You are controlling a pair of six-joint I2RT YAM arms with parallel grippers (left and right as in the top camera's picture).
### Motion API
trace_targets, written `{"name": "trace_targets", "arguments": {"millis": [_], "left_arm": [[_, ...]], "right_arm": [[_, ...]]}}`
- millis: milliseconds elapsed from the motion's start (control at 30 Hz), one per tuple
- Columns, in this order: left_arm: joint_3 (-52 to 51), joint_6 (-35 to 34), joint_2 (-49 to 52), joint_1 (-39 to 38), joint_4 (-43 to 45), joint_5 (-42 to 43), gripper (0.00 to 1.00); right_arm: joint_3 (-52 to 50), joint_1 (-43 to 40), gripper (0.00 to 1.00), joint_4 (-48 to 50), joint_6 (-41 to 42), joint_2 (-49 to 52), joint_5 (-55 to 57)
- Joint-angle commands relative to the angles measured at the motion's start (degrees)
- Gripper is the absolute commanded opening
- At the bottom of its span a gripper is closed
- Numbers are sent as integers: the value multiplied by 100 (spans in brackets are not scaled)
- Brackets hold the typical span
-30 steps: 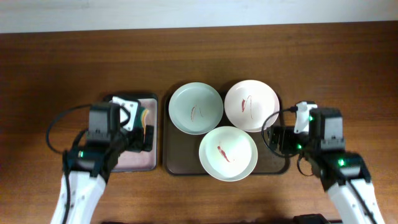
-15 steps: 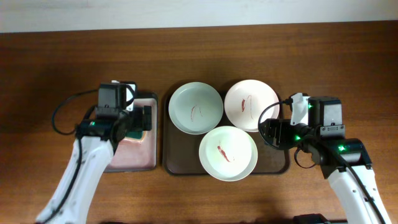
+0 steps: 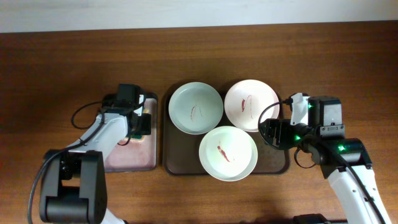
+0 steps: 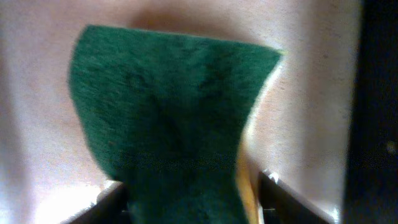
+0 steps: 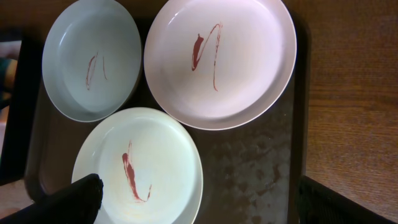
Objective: Clean dirty plates on tray and stack at the side
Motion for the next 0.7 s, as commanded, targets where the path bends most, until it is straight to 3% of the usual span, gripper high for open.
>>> {"name": "trace_targets", "arguments": {"millis": [0,67,100,200,433,600,667], "left_arm": [[105,-24,111,35,2,2,27],[105,-24,111,35,-57,2,4],[105,-24,111,35,-83,2,1],[109,-24,79,35,-184,48,0],[380,-125,-813,35,-975,531,0],[157,-238,-798,35,-1491,640,0],[140,-236,-798,35,-1574,887,0]], "right_arm": [[118,0,99,15,28,26,-52],[118,0,99,15,28,26,-52],[118,-2,99,17,28,26,-50],[118,0,100,-31,28,70,-52],[105,247,85,-243,31,1154,-330],[105,654,69,-254,57,2365,-337],[107,769,57,-221,59,2782,-326]]}}
